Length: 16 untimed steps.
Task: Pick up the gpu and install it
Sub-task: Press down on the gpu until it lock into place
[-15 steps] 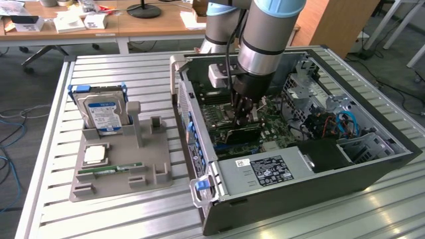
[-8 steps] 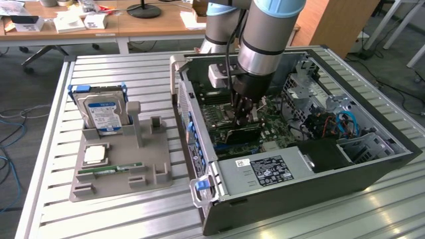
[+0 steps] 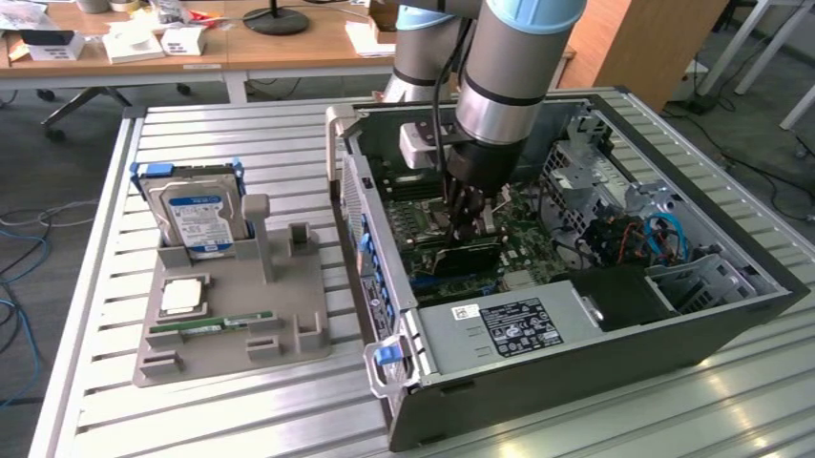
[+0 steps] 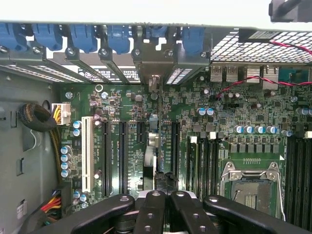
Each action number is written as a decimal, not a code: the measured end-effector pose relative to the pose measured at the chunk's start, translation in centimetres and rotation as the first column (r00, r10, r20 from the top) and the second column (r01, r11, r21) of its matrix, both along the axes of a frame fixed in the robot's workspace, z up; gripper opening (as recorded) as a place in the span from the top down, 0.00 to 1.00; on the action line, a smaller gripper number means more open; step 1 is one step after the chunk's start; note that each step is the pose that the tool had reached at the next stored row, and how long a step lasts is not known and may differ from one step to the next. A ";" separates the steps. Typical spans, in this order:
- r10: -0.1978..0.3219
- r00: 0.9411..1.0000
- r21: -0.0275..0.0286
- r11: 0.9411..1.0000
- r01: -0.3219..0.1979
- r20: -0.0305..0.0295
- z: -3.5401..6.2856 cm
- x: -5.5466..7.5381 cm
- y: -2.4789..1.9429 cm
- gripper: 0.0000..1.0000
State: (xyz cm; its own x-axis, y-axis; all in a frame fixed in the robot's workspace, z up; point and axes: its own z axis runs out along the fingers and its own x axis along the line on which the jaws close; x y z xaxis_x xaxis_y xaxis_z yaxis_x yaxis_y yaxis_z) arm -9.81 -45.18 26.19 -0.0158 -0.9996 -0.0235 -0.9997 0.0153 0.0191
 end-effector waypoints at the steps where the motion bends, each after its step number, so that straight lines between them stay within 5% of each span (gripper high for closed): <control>1: 0.000 1.000 0.000 1.000 0.000 0.000 -0.03 0.0 0.00 0.89; 16: 0.000 1.000 0.000 1.000 0.000 0.000 -0.15 -0.1 0.00 0.89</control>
State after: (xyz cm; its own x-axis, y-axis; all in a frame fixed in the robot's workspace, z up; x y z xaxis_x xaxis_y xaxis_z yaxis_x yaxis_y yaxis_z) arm -9.95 -45.18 26.03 -0.0158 -0.9996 -0.0235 -0.9997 0.0153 0.0189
